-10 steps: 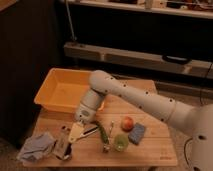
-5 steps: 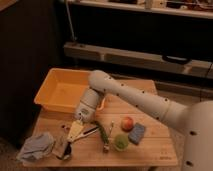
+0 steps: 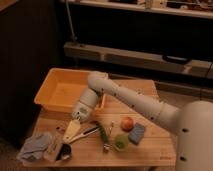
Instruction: Place eraser in metal cup
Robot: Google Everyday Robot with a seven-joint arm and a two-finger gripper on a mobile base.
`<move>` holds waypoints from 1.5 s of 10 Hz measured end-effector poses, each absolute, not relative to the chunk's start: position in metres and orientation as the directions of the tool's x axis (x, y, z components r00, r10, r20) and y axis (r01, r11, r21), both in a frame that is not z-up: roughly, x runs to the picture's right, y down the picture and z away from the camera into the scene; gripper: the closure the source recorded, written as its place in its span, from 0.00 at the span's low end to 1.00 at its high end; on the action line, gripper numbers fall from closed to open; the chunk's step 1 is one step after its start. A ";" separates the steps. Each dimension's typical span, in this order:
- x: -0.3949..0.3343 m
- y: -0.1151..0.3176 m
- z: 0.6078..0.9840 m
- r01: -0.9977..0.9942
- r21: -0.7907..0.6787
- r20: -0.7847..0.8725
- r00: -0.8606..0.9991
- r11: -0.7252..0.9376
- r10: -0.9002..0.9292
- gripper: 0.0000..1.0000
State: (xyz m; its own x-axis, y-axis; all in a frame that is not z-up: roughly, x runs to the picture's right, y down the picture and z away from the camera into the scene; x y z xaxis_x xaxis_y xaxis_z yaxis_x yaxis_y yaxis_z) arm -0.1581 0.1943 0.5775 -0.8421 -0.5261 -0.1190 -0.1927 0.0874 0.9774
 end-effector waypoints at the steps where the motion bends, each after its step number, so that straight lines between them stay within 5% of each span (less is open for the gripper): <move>1: -0.158 0.195 0.576 -0.193 0.977 -0.116 -0.840 0.091 -0.530 1.00; 15: -0.164 0.229 0.614 -0.115 0.966 0.030 -0.842 0.233 -0.538 1.00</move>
State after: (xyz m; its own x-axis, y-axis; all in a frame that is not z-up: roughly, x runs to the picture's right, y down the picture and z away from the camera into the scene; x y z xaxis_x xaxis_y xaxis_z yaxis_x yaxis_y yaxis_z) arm -0.1637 0.2291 0.6141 -0.8422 -0.5383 0.0298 -0.1150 0.2333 0.9656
